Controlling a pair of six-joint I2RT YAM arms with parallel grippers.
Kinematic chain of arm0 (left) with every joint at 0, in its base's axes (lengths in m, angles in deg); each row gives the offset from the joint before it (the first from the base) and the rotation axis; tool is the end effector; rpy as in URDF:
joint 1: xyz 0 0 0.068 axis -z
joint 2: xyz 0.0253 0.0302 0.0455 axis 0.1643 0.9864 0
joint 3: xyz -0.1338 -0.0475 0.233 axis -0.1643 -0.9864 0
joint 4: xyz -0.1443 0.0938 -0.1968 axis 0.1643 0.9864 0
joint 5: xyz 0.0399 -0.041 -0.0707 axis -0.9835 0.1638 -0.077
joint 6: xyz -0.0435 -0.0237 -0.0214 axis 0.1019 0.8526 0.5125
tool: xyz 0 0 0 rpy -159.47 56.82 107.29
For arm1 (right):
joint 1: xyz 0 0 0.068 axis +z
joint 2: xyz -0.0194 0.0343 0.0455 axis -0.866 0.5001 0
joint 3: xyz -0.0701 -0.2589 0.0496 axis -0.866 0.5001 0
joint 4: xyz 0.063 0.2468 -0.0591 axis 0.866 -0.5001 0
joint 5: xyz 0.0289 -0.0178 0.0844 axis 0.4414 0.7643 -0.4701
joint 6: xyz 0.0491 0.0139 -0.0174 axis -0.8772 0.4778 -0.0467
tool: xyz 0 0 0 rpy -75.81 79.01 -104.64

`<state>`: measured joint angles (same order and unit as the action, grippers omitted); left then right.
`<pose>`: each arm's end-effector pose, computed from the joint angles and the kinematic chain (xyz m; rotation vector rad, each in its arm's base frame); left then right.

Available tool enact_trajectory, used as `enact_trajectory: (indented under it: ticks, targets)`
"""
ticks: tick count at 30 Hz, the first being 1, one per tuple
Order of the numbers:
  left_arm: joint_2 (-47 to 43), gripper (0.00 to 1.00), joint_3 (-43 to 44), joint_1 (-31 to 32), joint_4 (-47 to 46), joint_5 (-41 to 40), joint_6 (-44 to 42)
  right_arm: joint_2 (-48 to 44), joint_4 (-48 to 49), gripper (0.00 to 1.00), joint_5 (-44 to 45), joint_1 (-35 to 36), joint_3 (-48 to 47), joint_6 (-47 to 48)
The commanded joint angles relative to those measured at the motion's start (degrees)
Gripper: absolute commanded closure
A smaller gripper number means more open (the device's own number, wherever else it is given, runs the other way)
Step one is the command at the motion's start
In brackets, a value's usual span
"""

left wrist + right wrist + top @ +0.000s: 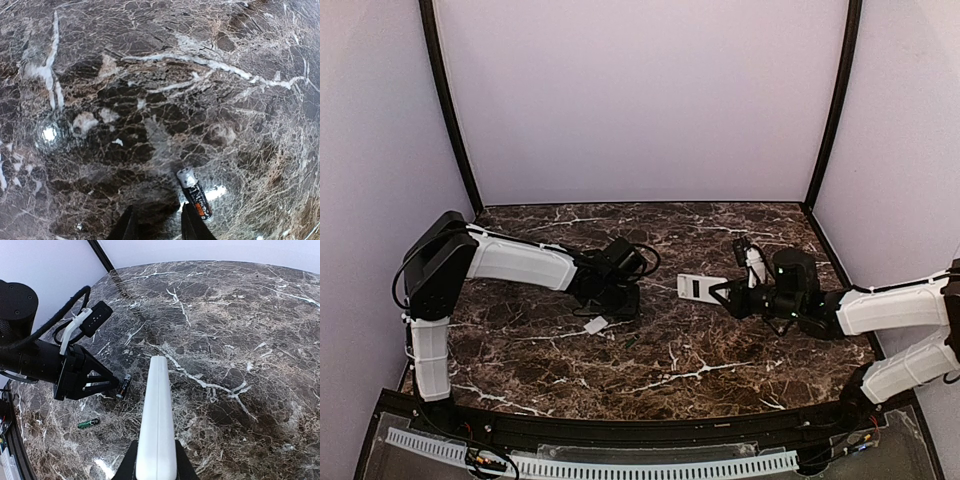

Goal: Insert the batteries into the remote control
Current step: Place the remote control without batteries at the center of the board.

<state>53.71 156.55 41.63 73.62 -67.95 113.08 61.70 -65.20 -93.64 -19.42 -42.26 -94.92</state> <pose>0.2692 -0.3246 0.1505 0.1642 2.5894 -0.4254 0.1897 0.1680 0.1858 -0.4050 2.0189 0.8172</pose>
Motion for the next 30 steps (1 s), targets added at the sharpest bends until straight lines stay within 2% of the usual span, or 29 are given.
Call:
enact_trajectory:
  ticks: [1,13,19,23,30]
  targets:
    - [-0.4,0.68,0.6,0.0,-0.8,-0.4,-0.8,-0.3,3.1,1.00,-2.4,-2.3,1.3,-2.1]
    - [3.1,0.62,4.7,0.7,-0.1,0.9,-2.2,0.9,3.2,1.00,-6.8,-4.5,1.5,-3.8]
    - [4.4,0.64,5.4,1.3,1.6,0.4,-2.7,3.1,4.6,1.00,-9.7,-4.7,1.0,-5.7]
    - [4.9,0.69,6.0,1.7,3.4,-0.8,-3.5,3.7,4.4,1.00,-10.8,-4.7,0.4,-6.6]
    - [5.8,0.86,6.8,1.9,7.3,-2.3,-5.3,5.1,4.2,0.99,-13.0,-4.7,-0.1,-8.2]
